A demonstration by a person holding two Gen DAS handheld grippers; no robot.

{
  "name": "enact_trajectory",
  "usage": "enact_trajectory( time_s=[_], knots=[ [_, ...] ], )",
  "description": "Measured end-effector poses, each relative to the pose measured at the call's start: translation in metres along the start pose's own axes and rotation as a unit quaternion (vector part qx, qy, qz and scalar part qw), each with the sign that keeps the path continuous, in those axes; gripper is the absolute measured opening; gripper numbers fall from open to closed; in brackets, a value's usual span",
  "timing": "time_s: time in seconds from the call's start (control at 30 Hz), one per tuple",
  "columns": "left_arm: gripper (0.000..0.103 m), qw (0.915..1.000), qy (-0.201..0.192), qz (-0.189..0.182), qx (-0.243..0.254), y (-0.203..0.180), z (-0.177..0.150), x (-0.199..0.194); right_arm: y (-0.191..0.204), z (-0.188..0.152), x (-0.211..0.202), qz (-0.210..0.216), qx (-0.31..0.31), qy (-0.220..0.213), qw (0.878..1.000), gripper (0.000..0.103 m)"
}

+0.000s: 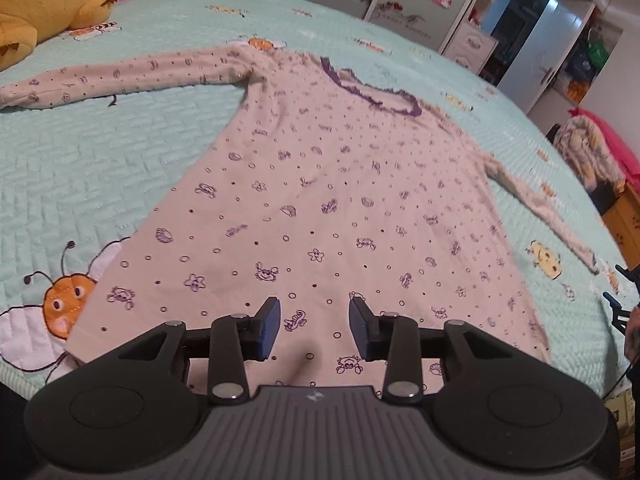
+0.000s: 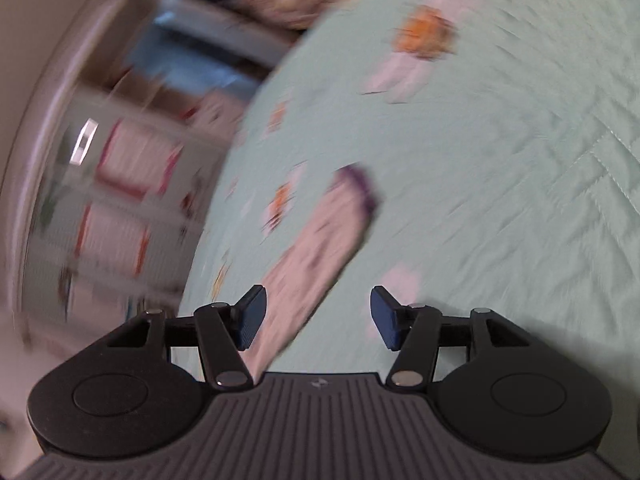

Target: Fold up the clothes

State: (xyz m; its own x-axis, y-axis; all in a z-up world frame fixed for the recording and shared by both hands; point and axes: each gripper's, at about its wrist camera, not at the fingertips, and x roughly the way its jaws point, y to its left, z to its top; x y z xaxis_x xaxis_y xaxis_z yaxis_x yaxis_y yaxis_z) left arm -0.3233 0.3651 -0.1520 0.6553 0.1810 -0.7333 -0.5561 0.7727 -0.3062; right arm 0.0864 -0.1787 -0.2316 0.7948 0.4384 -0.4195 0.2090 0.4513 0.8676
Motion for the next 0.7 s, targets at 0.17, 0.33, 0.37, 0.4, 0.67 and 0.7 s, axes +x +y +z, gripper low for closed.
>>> enact_trajectory(
  time_s=[0.17,0.33,0.37,0.4,0.67,0.7],
  knots=[
    [0.043,0.9997,0.017,0.019,0.006,-0.012,0.005,0.014,-0.020,0.013,0.051,0.020,0.057,-0.007,0.998,0.058],
    [0.044,0.9986,0.034,0.035,0.021,-0.028,0.008,0.031,-0.002,0.021,0.100,0.011,0.037,-0.006,0.999,0.038],
    [0.044,0.9984,0.037,0.036,0.024,-0.031,0.008,0.033,0.000,0.024,0.109,0.005,0.034,0.003,0.999,0.003],
    [0.044,0.9982,0.038,0.037,0.027,-0.033,0.007,0.034,0.000,0.028,0.117,-0.006,0.033,0.010,0.999,0.002],
    [0.047,0.9970,0.051,0.048,0.032,-0.034,0.004,0.044,-0.018,0.077,0.097,0.027,0.011,-0.056,0.998,0.004],
    [0.047,0.9970,0.052,0.048,0.032,-0.034,0.004,0.046,-0.020,0.074,0.098,0.026,0.011,-0.050,0.998,0.010]
  ],
)
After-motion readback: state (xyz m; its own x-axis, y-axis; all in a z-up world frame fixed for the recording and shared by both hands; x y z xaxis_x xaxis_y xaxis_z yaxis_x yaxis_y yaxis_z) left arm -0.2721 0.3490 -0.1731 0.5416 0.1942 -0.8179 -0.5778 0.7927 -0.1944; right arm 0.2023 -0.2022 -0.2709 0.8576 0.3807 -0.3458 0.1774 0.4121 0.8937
